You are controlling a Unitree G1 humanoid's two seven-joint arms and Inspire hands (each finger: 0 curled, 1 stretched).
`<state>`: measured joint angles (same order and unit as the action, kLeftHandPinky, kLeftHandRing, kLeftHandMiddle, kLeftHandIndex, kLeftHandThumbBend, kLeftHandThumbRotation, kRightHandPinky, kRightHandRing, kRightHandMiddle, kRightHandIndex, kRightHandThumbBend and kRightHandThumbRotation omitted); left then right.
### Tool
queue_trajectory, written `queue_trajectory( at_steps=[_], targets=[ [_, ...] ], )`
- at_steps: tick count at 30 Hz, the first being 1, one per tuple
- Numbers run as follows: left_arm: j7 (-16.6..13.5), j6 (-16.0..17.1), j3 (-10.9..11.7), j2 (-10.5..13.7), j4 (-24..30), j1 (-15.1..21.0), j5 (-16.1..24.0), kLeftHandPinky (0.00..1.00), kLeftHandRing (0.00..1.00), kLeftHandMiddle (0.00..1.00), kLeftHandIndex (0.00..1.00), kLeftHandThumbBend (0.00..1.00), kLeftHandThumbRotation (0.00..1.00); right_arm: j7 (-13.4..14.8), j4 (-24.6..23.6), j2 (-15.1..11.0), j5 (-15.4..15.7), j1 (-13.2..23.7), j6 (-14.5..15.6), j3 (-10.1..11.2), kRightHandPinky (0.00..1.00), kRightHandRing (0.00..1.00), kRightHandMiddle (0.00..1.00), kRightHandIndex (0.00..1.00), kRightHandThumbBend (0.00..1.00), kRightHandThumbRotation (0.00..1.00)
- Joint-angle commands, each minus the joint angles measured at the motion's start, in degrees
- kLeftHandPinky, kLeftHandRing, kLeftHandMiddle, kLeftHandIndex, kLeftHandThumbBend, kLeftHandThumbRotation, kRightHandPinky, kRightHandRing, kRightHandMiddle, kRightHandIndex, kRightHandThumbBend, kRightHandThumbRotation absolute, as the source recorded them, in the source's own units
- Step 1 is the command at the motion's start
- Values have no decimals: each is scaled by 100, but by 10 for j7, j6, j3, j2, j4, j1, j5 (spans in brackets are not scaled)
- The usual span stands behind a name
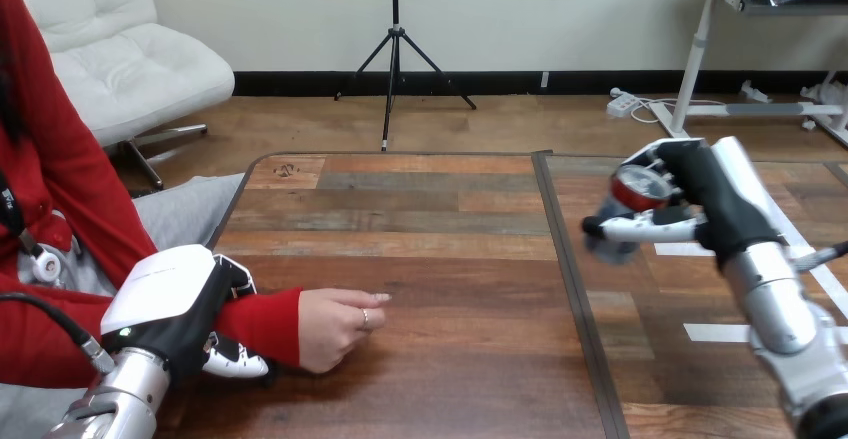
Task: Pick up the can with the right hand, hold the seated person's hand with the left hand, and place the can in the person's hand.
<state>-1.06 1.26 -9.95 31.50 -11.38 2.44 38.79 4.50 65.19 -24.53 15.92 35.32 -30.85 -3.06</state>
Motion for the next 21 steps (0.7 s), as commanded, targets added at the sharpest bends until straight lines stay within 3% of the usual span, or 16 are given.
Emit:
queue_trajectory(
  at_steps=[1,6,21],
  targets=[
    [-30,35,24,-10,61,59,-21,23,29,34,34,66,0,17,-33,16,9,59,-3,-10,40,42,46,46,82,0],
    [-24,30,28,-14,73,63,-27,23,29,34,33,65,0,27,-29,23,19,66,5,-19,39,41,46,46,83,0],
    [-22,41,32,-20,82,90,-31,25,31,35,34,68,0,12,-19,58,15,88,12,-22,31,35,44,45,81,0]
  ],
)
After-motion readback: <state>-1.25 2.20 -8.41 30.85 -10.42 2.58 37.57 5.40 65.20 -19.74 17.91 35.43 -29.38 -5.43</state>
